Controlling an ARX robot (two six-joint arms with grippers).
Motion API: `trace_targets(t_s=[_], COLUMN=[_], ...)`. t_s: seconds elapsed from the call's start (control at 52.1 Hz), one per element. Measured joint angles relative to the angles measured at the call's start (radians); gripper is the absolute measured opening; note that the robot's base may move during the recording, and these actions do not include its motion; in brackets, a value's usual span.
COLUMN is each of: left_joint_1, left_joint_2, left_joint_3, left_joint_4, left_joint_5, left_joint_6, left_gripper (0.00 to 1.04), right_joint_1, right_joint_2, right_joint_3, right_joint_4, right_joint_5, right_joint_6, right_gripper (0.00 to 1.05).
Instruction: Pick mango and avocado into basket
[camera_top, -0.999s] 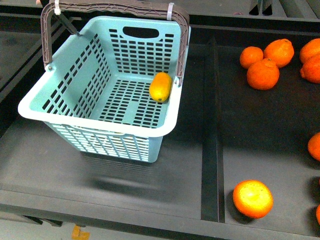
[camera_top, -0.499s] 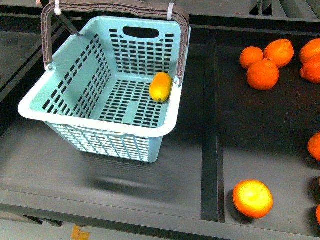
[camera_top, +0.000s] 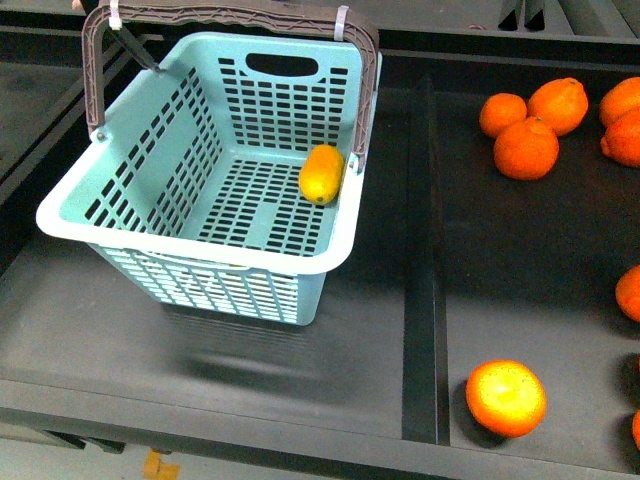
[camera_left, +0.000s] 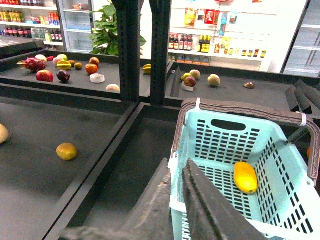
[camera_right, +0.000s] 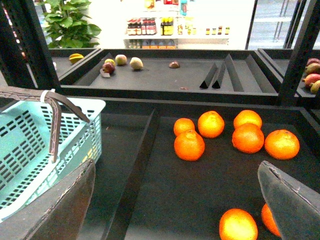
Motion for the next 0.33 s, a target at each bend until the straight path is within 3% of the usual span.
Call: trace_targets(t_s=[0.25,0.327], left_joint_1=[0.000,0.000], left_joint_2=[0.000,0.000], left_joint_3=[0.000,0.000], left_joint_4=[0.000,0.000], left_joint_5=[0.000,0.000], left_joint_6=[0.000,0.000], left_gripper=[0.61,0.80], right_joint_1=[0.000,0.000], right_joint_2=[0.000,0.000], right_joint_3=[0.000,0.000], right_joint_4=[0.000,0.000], right_joint_5=[0.000,0.000], right_joint_6=[0.000,0.000], right_gripper=[0.96,0.96])
